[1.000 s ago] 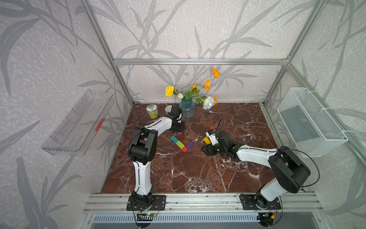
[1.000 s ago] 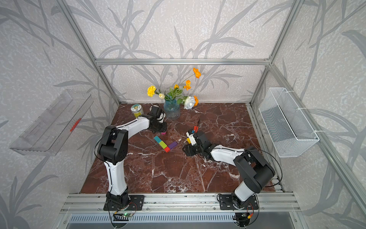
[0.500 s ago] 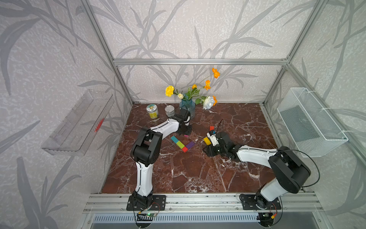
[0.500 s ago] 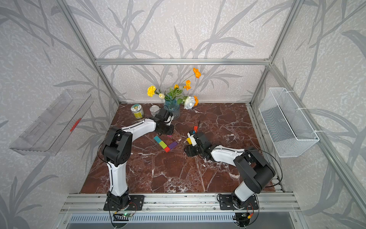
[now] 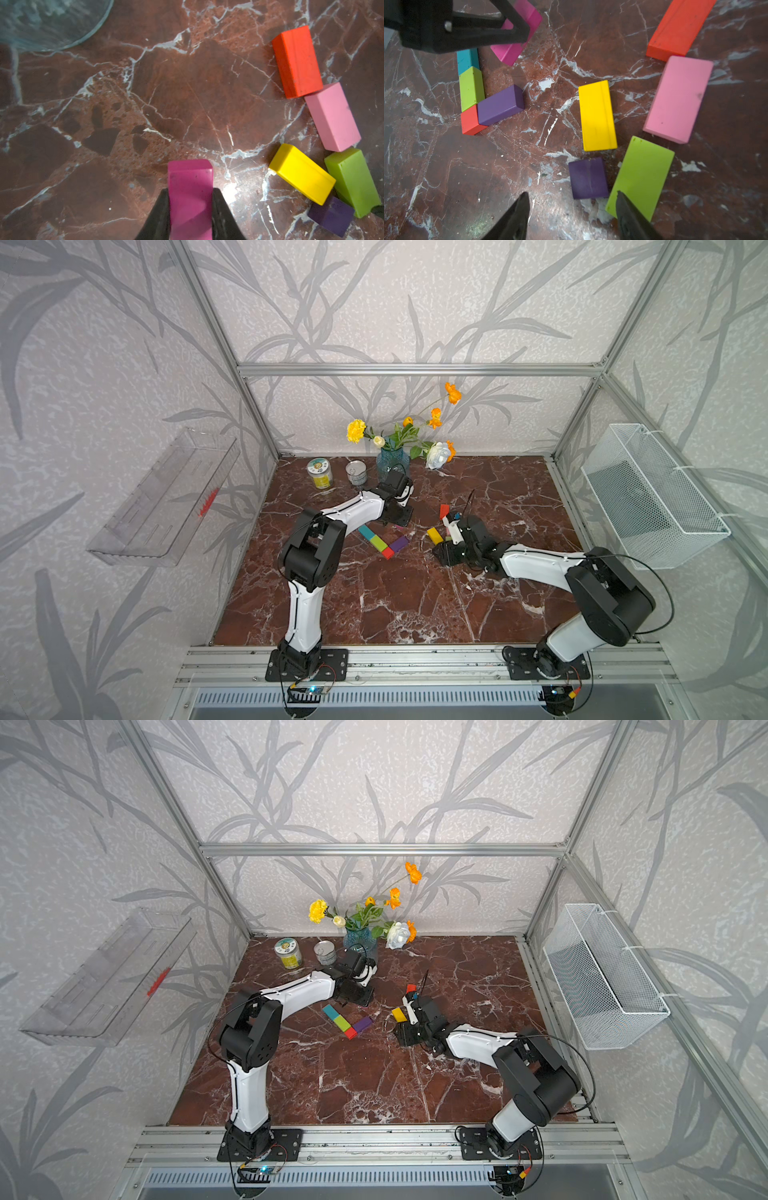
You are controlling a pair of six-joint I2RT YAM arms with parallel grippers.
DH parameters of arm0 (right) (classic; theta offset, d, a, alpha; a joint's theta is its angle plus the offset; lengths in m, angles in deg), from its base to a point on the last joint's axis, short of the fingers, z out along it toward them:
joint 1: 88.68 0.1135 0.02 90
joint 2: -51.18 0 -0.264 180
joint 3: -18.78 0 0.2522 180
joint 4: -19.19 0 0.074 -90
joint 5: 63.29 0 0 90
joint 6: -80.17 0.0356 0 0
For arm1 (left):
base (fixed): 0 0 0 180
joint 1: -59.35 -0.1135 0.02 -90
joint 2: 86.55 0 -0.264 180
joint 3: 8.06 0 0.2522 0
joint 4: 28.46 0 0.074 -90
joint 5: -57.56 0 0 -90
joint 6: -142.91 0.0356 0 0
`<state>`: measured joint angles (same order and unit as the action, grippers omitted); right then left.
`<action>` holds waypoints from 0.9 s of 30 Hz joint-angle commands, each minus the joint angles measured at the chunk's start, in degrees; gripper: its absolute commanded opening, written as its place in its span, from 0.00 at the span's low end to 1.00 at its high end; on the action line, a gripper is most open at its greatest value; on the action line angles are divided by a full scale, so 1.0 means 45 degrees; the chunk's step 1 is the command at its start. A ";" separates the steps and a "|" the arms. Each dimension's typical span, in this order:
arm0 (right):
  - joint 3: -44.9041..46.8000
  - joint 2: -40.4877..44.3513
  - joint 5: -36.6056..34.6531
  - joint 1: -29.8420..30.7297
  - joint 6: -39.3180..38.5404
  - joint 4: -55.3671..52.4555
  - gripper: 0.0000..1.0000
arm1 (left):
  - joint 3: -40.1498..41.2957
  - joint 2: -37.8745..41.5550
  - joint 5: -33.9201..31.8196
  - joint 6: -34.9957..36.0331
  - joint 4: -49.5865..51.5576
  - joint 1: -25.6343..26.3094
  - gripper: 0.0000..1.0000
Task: Assemble the letter v with building blocks
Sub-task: Place the building block at the center of the board.
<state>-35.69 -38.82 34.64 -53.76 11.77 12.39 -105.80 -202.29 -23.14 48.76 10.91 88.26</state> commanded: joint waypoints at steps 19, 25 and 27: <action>0.0360 0.0527 -0.0180 -0.0376 0.0462 -0.0112 0.65 | -0.0467 -0.0389 0.0308 0.1585 0.0227 0.0881 0.11; 0.0287 0.0391 -0.0120 -0.0364 0.0482 -0.0095 0.65 | -0.0357 -0.0660 0.0549 0.1527 0.0150 0.0870 0.12; 0.0241 0.0317 -0.0085 -0.0371 0.0492 -0.0091 0.65 | -0.0333 -0.0716 0.0570 0.1507 0.0111 0.0881 0.11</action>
<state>-34.42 -37.18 34.24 -55.12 13.41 12.37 -106.96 -204.76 -21.54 54.88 11.06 91.93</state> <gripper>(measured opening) 0.654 0.281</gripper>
